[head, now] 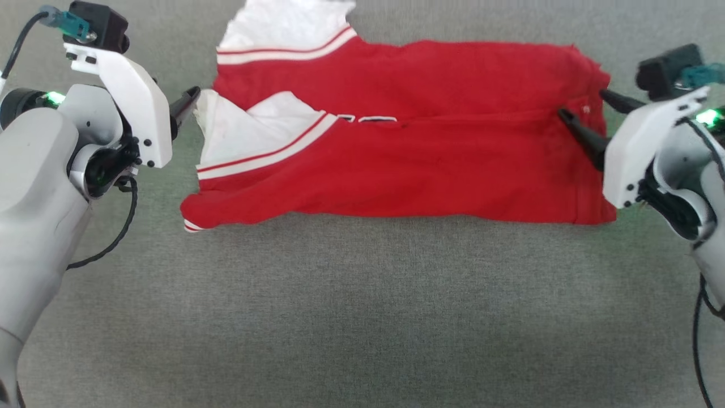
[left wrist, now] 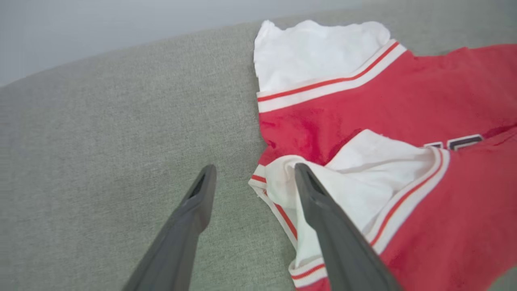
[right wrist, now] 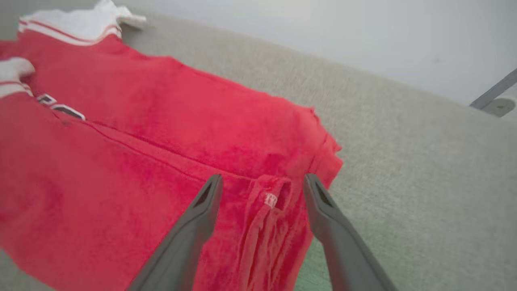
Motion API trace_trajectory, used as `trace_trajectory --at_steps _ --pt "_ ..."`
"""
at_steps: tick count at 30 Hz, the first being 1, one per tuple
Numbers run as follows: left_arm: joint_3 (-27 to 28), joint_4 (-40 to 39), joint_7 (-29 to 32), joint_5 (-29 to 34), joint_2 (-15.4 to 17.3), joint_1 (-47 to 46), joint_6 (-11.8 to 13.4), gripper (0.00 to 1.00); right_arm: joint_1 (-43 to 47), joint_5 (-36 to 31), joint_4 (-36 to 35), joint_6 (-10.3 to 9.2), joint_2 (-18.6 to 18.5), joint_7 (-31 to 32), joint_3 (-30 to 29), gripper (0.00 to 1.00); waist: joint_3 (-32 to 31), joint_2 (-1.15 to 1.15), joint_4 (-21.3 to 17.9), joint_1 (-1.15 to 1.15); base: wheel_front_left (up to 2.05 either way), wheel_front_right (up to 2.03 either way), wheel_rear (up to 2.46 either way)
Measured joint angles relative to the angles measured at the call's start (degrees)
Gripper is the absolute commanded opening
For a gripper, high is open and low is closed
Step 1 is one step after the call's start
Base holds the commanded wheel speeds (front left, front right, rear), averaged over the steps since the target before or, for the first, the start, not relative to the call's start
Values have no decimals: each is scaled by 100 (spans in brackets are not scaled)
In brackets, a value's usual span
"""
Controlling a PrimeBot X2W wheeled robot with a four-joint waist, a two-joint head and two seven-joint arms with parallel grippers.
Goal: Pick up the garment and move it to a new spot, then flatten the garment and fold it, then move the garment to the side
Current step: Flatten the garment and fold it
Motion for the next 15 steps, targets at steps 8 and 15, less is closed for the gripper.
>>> trace_trajectory --at_steps 8,15 --pt "-91 -803 202 -68 383 578 198 100 691 -416 -545 0 -109 -1205 -969 100 -582 0 66 0 0 0 0" --pt "-256 -2046 702 -253 770 1341 753 100 1629 -1280 -1539 -1 361 -1813 -2325 100 -979 0 128 0 0 0 0"
